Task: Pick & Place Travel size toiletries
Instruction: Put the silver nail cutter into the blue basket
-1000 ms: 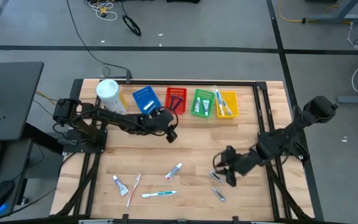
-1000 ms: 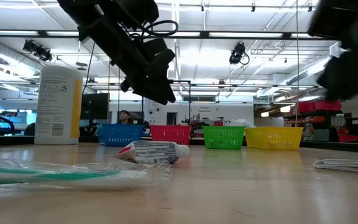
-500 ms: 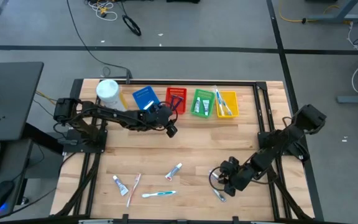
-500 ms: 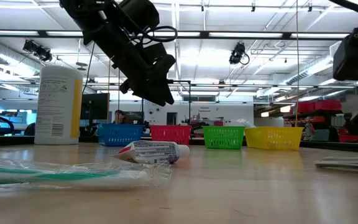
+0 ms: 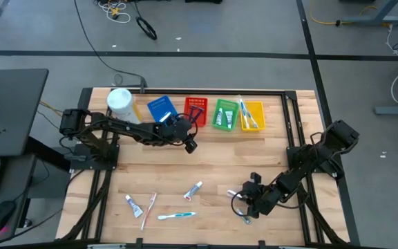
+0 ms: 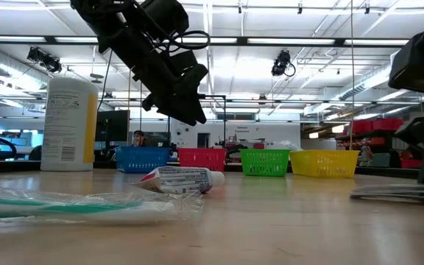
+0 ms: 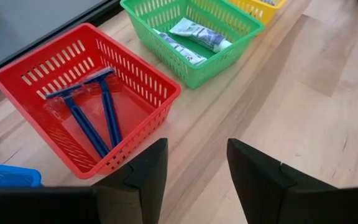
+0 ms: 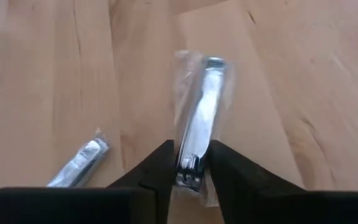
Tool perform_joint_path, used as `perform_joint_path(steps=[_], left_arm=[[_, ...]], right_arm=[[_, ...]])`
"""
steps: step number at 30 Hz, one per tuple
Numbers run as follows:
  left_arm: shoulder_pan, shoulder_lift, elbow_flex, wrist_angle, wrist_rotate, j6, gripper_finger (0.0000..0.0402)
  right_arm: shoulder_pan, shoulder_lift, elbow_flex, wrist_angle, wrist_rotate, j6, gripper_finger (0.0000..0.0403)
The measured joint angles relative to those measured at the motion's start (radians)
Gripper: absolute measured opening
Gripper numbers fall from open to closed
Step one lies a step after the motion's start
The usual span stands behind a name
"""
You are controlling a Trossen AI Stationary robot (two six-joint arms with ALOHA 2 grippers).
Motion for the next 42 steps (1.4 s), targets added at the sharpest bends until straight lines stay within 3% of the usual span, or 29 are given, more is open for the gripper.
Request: perform_joint_path(steps=[6,12,17,22,27,33,42], left_arm=[[-0.001,0.000,0.000,-0.002,0.026,0.000,0.0176],[-0.001,0.000,0.000,-0.005,0.130,0.028,0.0176],[-0.001,-0.010,0.007,-0.009,0.144,0.059,0.0176],[-0.001,-0.022,0.032,0.000,0.207,0.088,0.0176],[-0.001,-0.021,0.046,0.000,0.269,0.147,0.0176],[-0.001,-0.021,0.045,-0.005,0.269,0.159,0.0176],[-0.001,-0.021,0.045,0.002,0.226,0.178,0.0176]], right_arm=[[0.000,0.000,-0.001,-0.001,0.006,0.008,0.0062],[-0.002,0.002,-0.007,0.043,0.038,0.008,0.0058],[-0.037,-0.033,-0.012,0.055,0.079,-0.032,0.0056],[-0.140,-0.071,-0.011,0.088,0.144,-0.203,0.0055],[-0.284,-0.083,-0.009,0.246,0.076,-0.448,0.0055],[-0.447,-0.084,-0.008,0.407,0.005,-0.692,0.0054],[-0.620,-0.085,-0.007,0.462,-0.022,-0.862,0.0054]])
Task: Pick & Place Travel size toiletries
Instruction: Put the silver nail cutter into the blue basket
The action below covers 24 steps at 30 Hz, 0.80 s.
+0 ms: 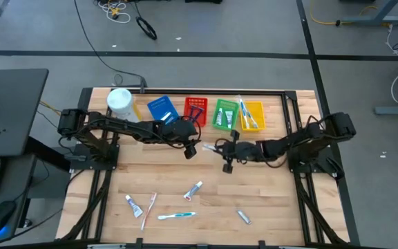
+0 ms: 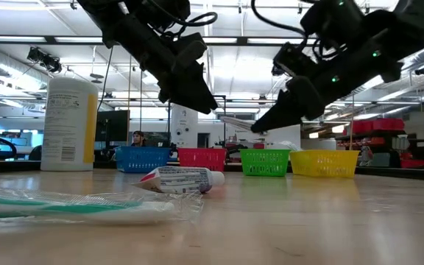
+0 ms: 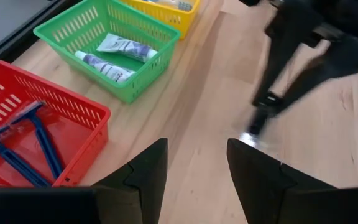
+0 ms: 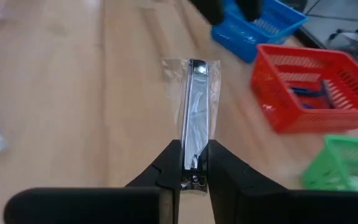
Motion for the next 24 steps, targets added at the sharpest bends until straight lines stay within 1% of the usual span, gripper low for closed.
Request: perform_joint_path(steps=[2,5,7,13,16,19,24], left_arm=[[0.000,0.000,0.000,0.000,0.000,-0.004,0.0176],[0.000,0.000,0.000,-0.002,0.000,-0.024,0.0176],[0.000,0.000,0.000,0.000,0.000,-0.020,0.0176],[0.001,0.000,0.000,0.000,-0.004,0.009,0.0176],[0.001,0.000,0.000,0.001,0.024,0.061,0.0176],[0.000,0.000,0.000,0.003,0.074,0.119,0.0176],[0.001,0.001,0.000,0.027,0.087,0.214,0.0179]], right_arm=[[-0.027,0.000,0.000,0.001,-0.035,-0.009,0.0054],[-0.056,0.000,0.000,0.001,-0.130,0.009,0.0054],[-0.064,0.000,0.000,0.001,-0.174,0.021,0.0054],[-0.067,-0.001,0.000,0.000,-0.183,0.011,0.0054],[-0.071,-0.002,0.000,0.001,-0.205,-0.021,0.0054],[-0.078,-0.002,0.000,0.008,-0.208,-0.046,0.0054],[-0.091,-0.002,0.001,0.076,-0.208,-0.054,0.0055]])
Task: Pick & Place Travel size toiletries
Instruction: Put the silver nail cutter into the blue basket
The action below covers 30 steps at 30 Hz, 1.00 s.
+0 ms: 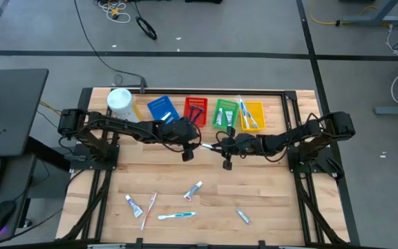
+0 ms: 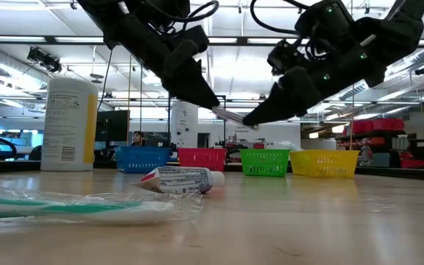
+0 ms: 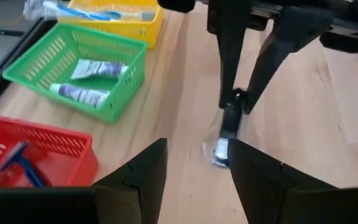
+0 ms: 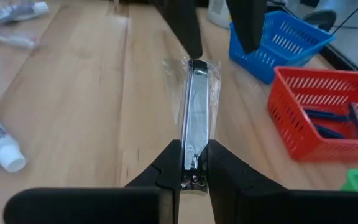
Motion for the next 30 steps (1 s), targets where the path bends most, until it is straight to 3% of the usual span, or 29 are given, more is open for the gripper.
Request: perform_joint_path(steps=[14,30], left_arm=[[0.000,0.006,-0.001,0.023,0.074,0.061,0.0221],[0.000,0.006,0.000,0.080,0.063,0.067,0.0155]], right_arm=[[-0.025,0.000,0.000,0.112,-0.028,-0.011,0.0055],[-0.029,0.000,0.000,0.156,-0.048,-0.026,0.0055]])
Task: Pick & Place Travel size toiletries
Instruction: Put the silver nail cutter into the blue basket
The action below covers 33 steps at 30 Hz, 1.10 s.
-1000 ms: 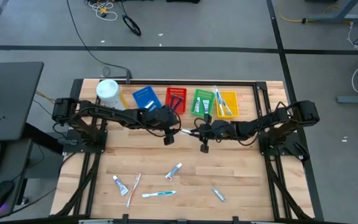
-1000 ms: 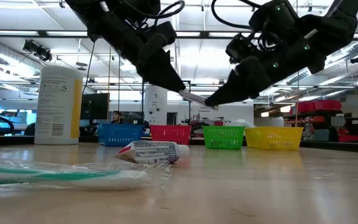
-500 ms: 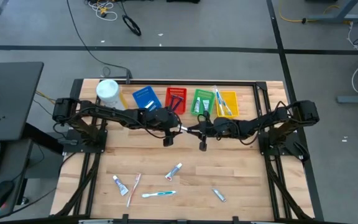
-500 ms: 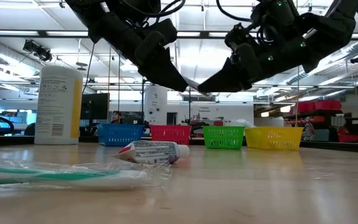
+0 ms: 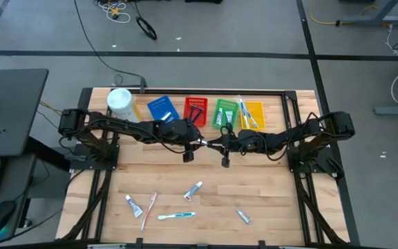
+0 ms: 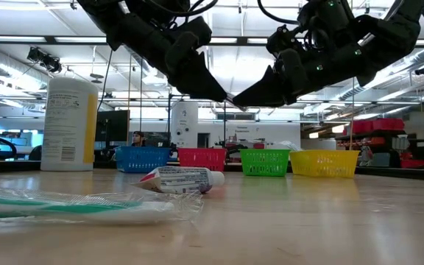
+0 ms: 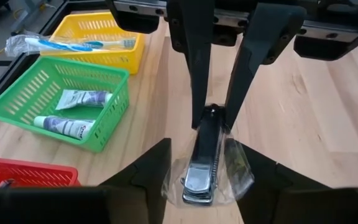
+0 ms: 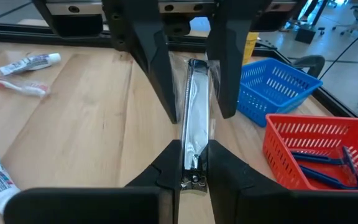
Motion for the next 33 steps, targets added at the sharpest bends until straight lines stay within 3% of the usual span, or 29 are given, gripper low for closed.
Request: perform_joint_path(steps=[15,23,26,33], left_arm=[[-0.001,0.000,0.000,-0.005,0.015,0.010,0.0072],[0.000,0.000,0.000,-0.005,-0.007,-0.027,0.0069],[0.000,0.000,0.000,-0.024,-0.064,-0.057,0.0066],[0.029,-0.012,0.000,-0.220,-0.363,-0.181,0.0066]], right_arm=[[0.000,0.000,0.000,-0.004,-0.002,-0.033,0.0057],[-0.014,0.000,0.000,0.003,0.034,-0.019,0.0111],[-0.027,0.000,0.000,0.003,0.049,-0.015,0.0133],[-0.035,0.000,0.000,-0.037,0.168,0.012,0.0151]])
